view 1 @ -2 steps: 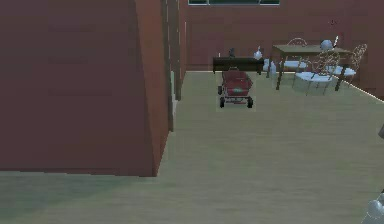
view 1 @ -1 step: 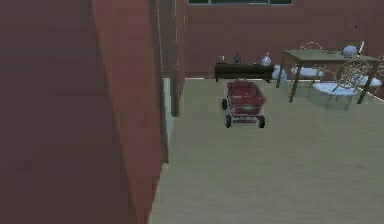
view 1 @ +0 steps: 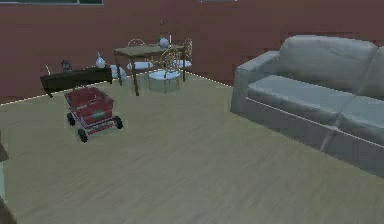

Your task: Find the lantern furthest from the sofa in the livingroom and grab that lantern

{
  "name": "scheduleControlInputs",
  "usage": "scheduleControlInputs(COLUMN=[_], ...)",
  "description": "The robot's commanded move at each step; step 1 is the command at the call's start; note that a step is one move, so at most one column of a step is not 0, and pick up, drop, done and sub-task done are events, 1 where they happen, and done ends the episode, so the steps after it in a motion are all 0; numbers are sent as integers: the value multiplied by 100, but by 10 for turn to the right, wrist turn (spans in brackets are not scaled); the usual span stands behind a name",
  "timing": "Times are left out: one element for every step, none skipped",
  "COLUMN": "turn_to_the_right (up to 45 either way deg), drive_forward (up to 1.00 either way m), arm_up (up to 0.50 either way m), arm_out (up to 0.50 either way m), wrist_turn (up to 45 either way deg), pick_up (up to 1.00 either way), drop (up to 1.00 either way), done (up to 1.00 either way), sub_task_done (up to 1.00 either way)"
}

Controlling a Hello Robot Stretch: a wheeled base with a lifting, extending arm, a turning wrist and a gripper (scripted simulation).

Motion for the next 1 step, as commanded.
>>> scheduleControlInputs(turn_to_the_right=[30], drive_forward=[0], arm_up=[0], arm_out=[0], wrist_turn=[0], pick_up=[0], drop=[0], done=[0], sub_task_done=[0])
